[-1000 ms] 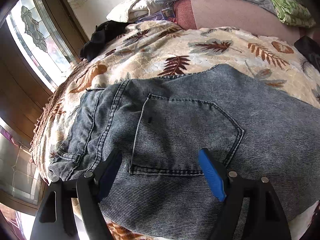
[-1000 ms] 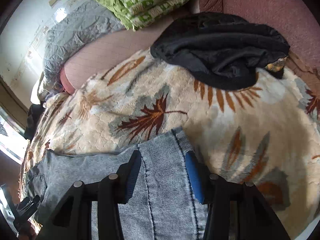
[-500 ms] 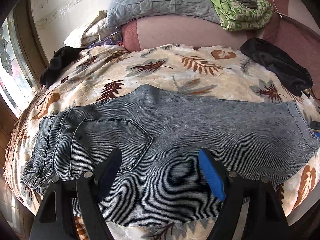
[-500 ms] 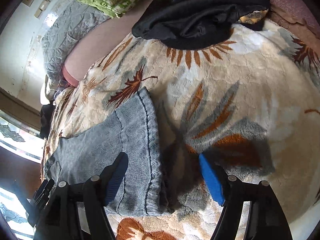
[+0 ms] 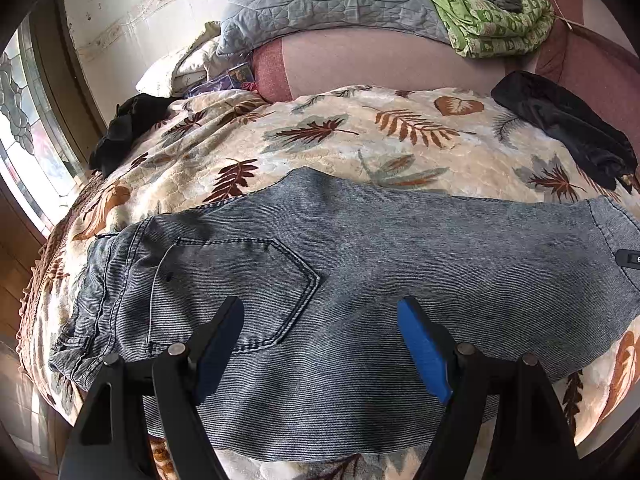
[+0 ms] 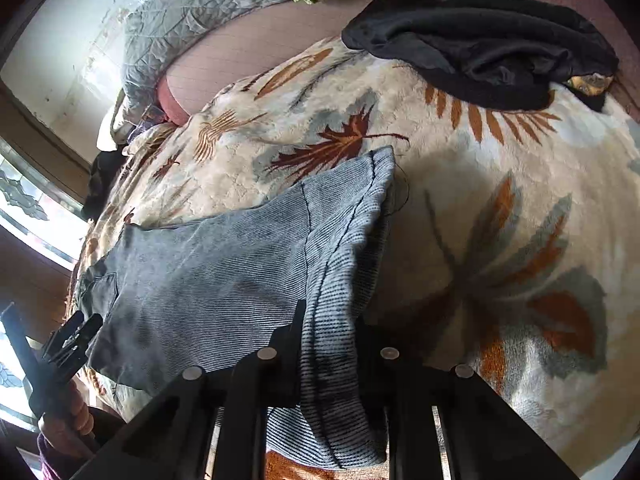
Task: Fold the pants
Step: 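Lift the held leg hem with the right gripper and fold it toward the waistband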
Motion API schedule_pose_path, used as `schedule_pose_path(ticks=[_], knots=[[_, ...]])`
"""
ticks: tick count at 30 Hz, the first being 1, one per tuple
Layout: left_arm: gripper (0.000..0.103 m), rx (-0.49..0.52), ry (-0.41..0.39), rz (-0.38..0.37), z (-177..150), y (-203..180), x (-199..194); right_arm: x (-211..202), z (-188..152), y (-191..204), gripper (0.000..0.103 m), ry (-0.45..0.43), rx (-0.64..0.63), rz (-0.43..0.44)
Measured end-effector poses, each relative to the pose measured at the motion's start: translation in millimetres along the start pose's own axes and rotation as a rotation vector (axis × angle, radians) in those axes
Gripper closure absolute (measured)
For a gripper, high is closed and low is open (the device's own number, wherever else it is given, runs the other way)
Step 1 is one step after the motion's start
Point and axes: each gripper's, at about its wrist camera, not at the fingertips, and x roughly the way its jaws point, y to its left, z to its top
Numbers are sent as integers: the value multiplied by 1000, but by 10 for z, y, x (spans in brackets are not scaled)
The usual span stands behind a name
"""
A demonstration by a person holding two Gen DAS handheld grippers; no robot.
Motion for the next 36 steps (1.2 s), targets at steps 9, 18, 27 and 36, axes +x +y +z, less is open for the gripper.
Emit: schedule_pose_path(ticks=[9, 18, 27, 36], knots=[[24, -78, -9, 65, 17, 343, -26, -237, 101, 687, 85, -107, -45, 212], [24, -163, -5, 124, -40, 792, -19, 311, 68, 1808, 85, -6, -137, 406], [24, -239, 13, 135, -110, 1083, -2, 983, -168, 2298, 38, 197, -80, 576], [23, -148, -69, 52, 13, 571, -162, 485, -1, 1586, 48, -29, 9, 426]])
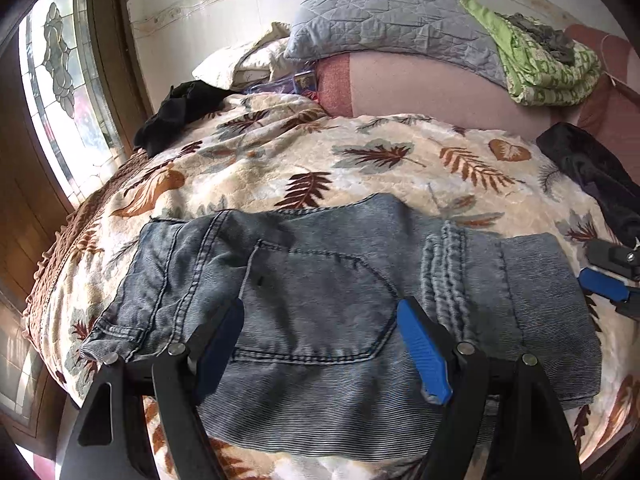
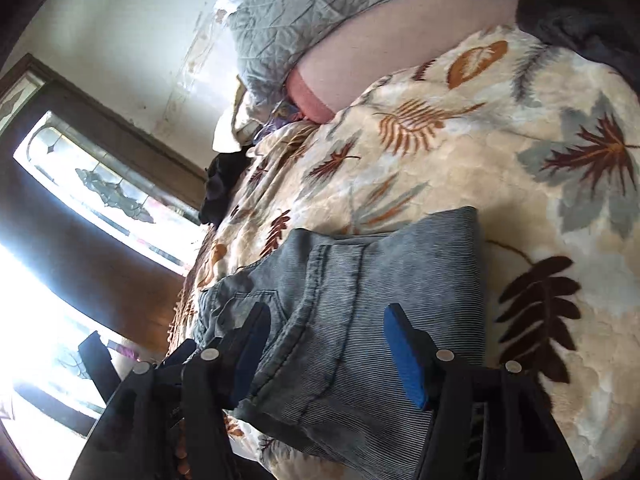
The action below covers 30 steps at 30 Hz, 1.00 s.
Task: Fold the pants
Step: 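Lift the held leg hem with the right gripper and fold it toward the waistband, then lay the leg hem on the jeans and open the right gripper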
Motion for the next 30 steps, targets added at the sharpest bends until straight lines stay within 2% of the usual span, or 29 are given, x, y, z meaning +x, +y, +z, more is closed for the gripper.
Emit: schedule_pose_path(ticks=[2, 4, 6, 8, 9, 11, 14, 17, 19, 21, 22, 23, 24, 26, 30], knots=[[23, 36, -24, -8, 19, -174, -23, -5, 12, -137, 56, 17, 14, -71], [23, 66, 1, -12, 22, -333, 52, 59, -5, -232, 61, 59, 9, -124], [23, 99, 60, 10, -12, -459, 207, 154, -29, -307, 66, 117, -7, -179], [23, 158, 166, 86, -120, -554, 437, 193, -61, -392, 68, 146, -8, -207], [23, 142, 197, 73, -167, -530, 500, 186, -54, -381, 69, 146, -16, -209], [23, 89, 203, 39, -164, -439, 489, 148, -28, -344, 69, 137, -24, -209], [23, 65, 207, 14, -146, -375, 475, 94, 92, -214, 69, 56, -40, -173], [23, 20, 180, -19, -121, -316, 422, 135, 223, -145, 69, -5, -59, -187], [23, 28, 142, 1, -98, -319, 375, 266, 283, -211, 68, 2, -31, -214], [23, 58, 127, 25, -92, -360, 384, 460, 305, -332, 66, 48, -16, -252], [23, 91, 147, 51, -108, -397, 430, 546, 303, -391, 66, 77, -8, -260], [23, 119, 181, 66, -139, -429, 494, 555, 307, -399, 66, 70, -9, -259], [23, 122, 206, 66, -165, -430, 538, 528, 308, -369, 66, 64, -18, -259], [23, 85, 201, 40, -144, -351, 507, 427, 274, -293, 66, 48, -43, -250], [23, 53, 152, 57, -102, -228, 372, 190, 70, -131, 66, 68, -70, -193]])
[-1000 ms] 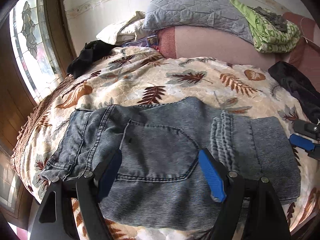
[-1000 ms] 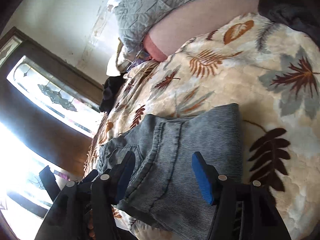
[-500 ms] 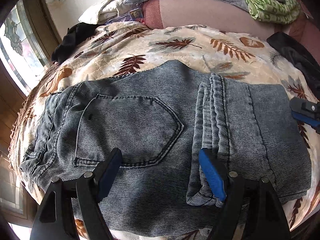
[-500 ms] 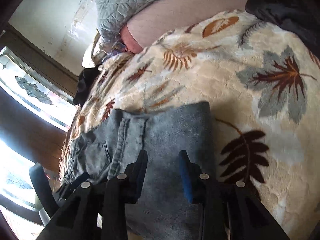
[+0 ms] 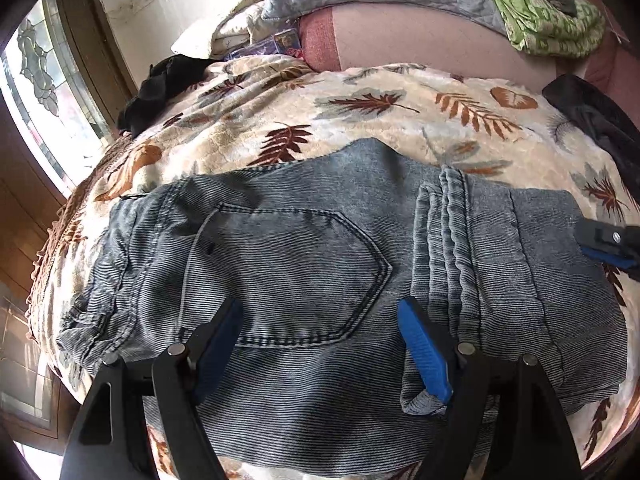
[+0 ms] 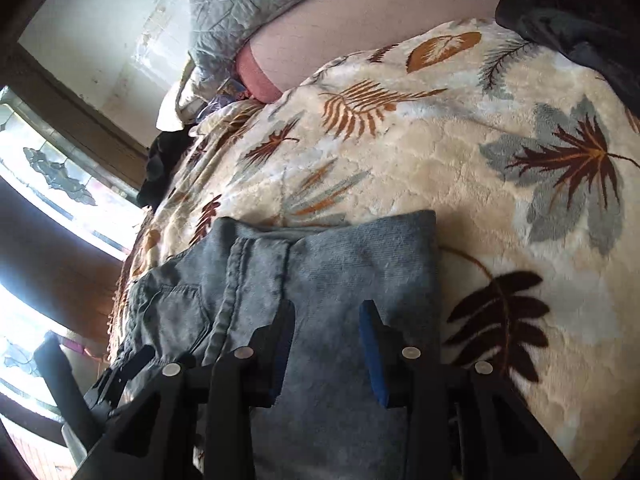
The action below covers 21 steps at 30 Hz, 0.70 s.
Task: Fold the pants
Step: 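Lay the leg hem on the jeans and open the right gripper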
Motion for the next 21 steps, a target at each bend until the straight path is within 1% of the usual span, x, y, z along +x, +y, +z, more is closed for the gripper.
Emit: schedule_pose_path(ticks=[3, 5, 6, 7, 8, 9, 10, 11, 12, 14, 17, 21], knots=[[23, -24, -52, 17, -1, 111, -150, -172, -250, 174, 66, -1, -52, 40], [23, -37, -89, 38, 7, 183, -257, -211, -445, 230, 66, 19, -58, 46], [23, -46, -104, 37, 9, 223, -308, -197, -542, 253, 66, 40, -59, 46], [23, -55, -119, 36, 8, 260, -359, -155, -637, 280, 66, 71, -72, 35], [23, -59, -133, 40, 8, 291, -403, -86, -726, 314, 66, 108, -98, 5], [23, -62, -144, 46, 9, 320, -444, -31, -800, 351, 65, 123, -133, -32], [23, -66, -154, 49, 6, 351, -481, -42, -840, 411, 66, 100, -174, -59], [23, -74, -164, 49, 3, 385, -518, -59, -852, 469, 66, 99, -201, -73], [23, -83, -173, 48, 0, 421, -553, -93, -852, 507, 66, 97, -208, -58], [23, -98, -186, 50, -3, 483, -605, -185, -853, 540, 66, 65, -192, 5], [23, -120, -201, 67, -34, 578, -653, -294, -861, 653, 66, 15, -216, 40], [23, -149, -194, 60, -62, 699, -658, -356, -879, 822, 66, -15, -256, 80]])
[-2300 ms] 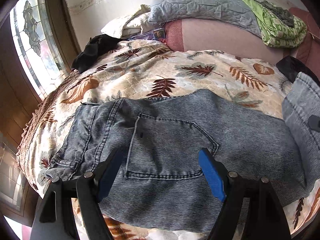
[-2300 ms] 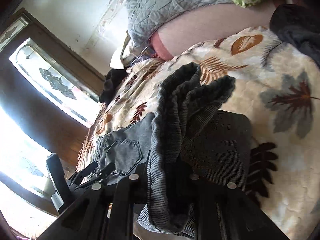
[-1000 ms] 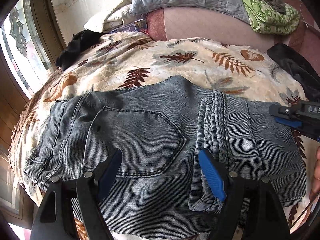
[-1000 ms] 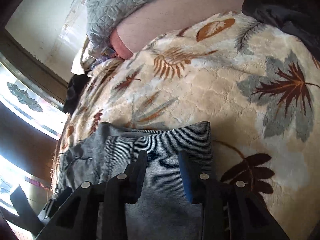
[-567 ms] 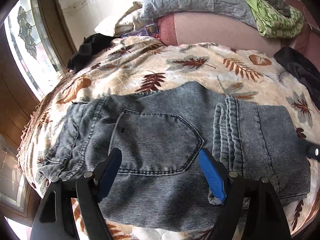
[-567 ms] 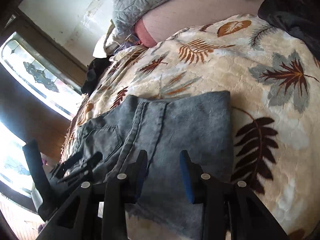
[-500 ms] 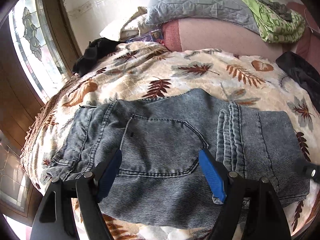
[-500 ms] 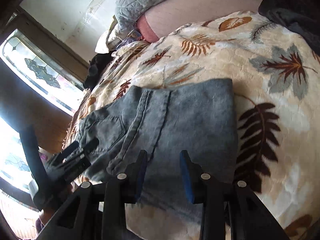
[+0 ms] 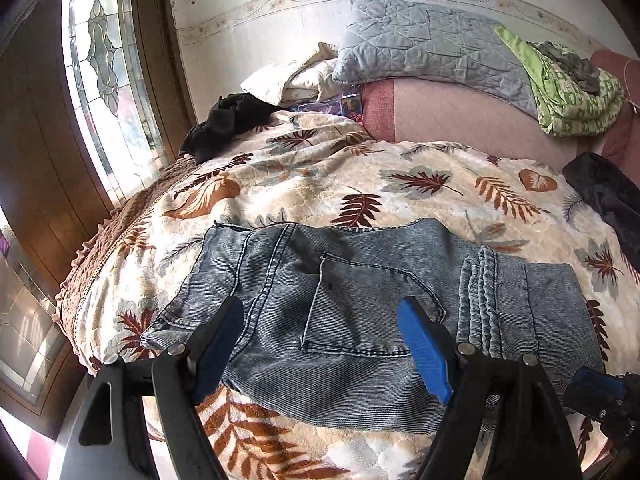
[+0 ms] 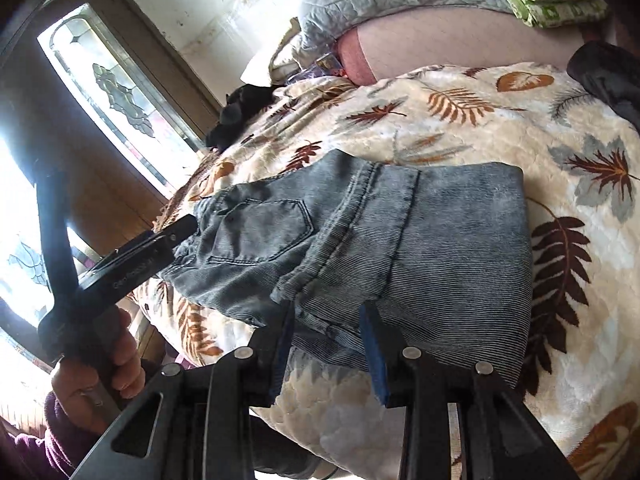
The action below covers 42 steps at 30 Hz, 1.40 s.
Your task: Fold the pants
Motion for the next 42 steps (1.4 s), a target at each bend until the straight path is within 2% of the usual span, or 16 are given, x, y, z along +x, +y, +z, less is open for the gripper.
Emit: schedule_pose_path(ticks=[15, 31, 35, 38, 42], knots=[[23, -72, 15, 9, 2, 305, 78, 140, 81, 298, 65, 24, -58, 38], [23, -70, 55, 38, -8, 353, 221, 203, 81, 96, 65, 11, -37, 22], [23, -148, 125, 69, -44, 636, 376, 184, 113, -3, 64, -10, -14, 4], [23, -251, 192, 97, -127, 941, 516, 143, 133, -64, 48, -35, 8, -4], [23, -404, 258, 165, -277, 1340, 648, 63, 172, -113, 47, -69, 21, 12]])
